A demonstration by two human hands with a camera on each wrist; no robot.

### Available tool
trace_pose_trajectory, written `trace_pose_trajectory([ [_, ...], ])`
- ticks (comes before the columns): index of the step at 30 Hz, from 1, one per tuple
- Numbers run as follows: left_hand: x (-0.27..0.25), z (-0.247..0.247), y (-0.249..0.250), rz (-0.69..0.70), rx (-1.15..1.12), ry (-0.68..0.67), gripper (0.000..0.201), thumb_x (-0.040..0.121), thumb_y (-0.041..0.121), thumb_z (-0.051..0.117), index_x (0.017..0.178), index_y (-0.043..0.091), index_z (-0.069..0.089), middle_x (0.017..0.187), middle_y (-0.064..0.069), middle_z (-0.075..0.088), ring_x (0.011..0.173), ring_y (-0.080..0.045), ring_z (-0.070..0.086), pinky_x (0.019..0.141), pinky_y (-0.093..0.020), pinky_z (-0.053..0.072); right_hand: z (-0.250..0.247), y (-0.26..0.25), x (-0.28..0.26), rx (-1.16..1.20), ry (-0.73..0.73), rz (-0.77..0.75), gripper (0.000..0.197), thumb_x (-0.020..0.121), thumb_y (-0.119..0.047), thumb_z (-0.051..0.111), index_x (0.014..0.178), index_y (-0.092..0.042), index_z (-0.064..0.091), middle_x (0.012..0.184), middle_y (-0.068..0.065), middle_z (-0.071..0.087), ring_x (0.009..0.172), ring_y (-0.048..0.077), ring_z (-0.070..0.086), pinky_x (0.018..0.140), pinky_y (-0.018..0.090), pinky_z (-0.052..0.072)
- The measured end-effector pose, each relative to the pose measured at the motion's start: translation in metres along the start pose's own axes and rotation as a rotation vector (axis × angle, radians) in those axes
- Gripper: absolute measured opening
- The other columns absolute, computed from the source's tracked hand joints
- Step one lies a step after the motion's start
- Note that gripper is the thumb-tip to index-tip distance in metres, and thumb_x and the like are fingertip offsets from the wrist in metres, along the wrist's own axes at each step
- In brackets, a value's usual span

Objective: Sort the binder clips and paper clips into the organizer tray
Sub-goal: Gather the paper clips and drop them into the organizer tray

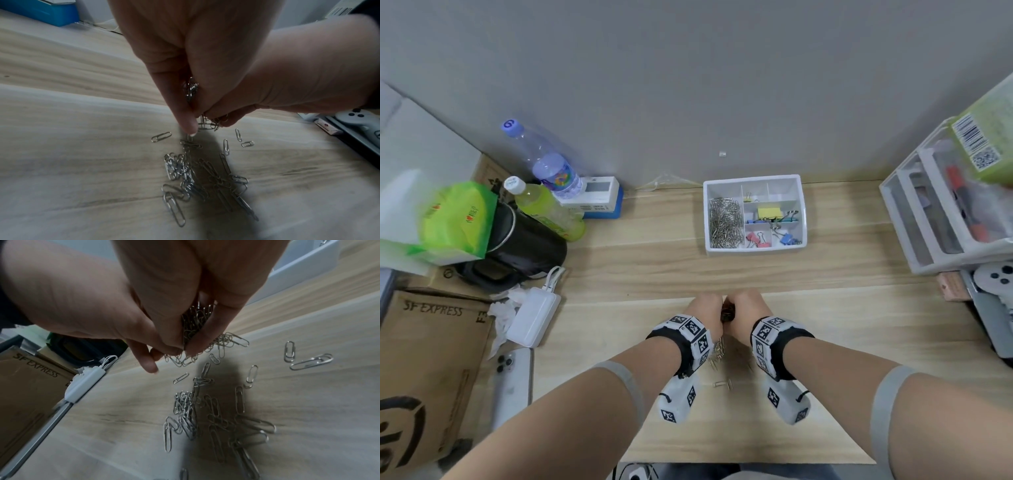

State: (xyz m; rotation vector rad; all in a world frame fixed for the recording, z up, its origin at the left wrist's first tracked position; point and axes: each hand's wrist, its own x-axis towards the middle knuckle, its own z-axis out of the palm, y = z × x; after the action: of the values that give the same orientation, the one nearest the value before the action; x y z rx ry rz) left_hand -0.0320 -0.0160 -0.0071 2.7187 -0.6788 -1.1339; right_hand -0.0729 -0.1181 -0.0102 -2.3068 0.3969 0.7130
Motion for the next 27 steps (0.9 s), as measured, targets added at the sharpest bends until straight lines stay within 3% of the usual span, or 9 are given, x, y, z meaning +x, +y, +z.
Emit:
trace_pose_trajectory([
  [5, 0.015, -0.03, 0.0, 0.047, 0.021, 0.049, 0.023, 0.087, -0.001, 0.054, 0.11, 0.002, 0.06, 0.111, -0.016, 0.061, 0.104, -0.032, 0.06, 0.077, -0.031, 0.044, -0.023, -0.013, 0.017, 0.024, 0.035, 0.01, 0.013, 0.08, -0.011, 0.066, 0.092, -0.008, 0.071, 0.089, 0.011, 0.072, 0.086, 0.027, 0.067, 0.081, 0.036, 0.055],
  [11, 0.054, -0.092, 0.004, 0.12, 0.146, 0.111, 0.02, 0.089, -0.001, 0.054, 0.107, 0.001, 0.062, 0.111, -0.017, 0.063, 0.099, -0.03, 0.063, 0.08, -0.032, 0.049, -0.065, -0.035, 0.055, 0.119, 0.159, 0.01, 0.012, 0.079, -0.007, 0.068, 0.091, -0.005, 0.071, 0.091, 0.012, 0.071, 0.084, 0.025, 0.065, 0.078, 0.032, 0.053],
  [17, 0.104, -0.147, 0.003, 0.26, 0.348, 0.076, 0.023, 0.087, -0.004, 0.055, 0.109, 0.002, 0.062, 0.112, -0.016, 0.06, 0.099, -0.031, 0.064, 0.083, -0.035, 0.053, -0.084, -0.045, 0.102, 0.316, 0.294, 0.162, 0.017, 0.081, -0.014, 0.068, 0.097, -0.013, 0.069, 0.09, 0.005, 0.07, 0.085, 0.023, 0.067, 0.069, 0.028, 0.05],
  [21, 0.132, -0.157, 0.001, 0.318, 0.464, 0.048, 0.025, 0.088, -0.006, 0.055, 0.111, 0.004, 0.06, 0.108, -0.012, 0.061, 0.093, -0.029, 0.064, 0.073, -0.032, 0.05, -0.084, -0.047, 0.126, 0.433, 0.354, 0.243, 0.011, 0.078, -0.015, 0.069, 0.088, -0.015, 0.069, 0.084, 0.005, 0.071, 0.077, 0.024, 0.067, 0.074, 0.036, 0.058],
  [27, 0.158, -0.154, -0.001, 0.358, 0.539, 0.042, 0.026, 0.09, 0.002, 0.054, 0.113, 0.01, 0.059, 0.115, -0.008, 0.059, 0.1, -0.027, 0.065, 0.08, -0.038, 0.056, -0.07, -0.041, 0.148, 0.443, 0.417, 0.276, 0.014, 0.087, -0.015, 0.059, 0.097, -0.012, 0.067, 0.094, 0.01, 0.071, 0.085, 0.03, 0.066, 0.075, 0.035, 0.054],
])
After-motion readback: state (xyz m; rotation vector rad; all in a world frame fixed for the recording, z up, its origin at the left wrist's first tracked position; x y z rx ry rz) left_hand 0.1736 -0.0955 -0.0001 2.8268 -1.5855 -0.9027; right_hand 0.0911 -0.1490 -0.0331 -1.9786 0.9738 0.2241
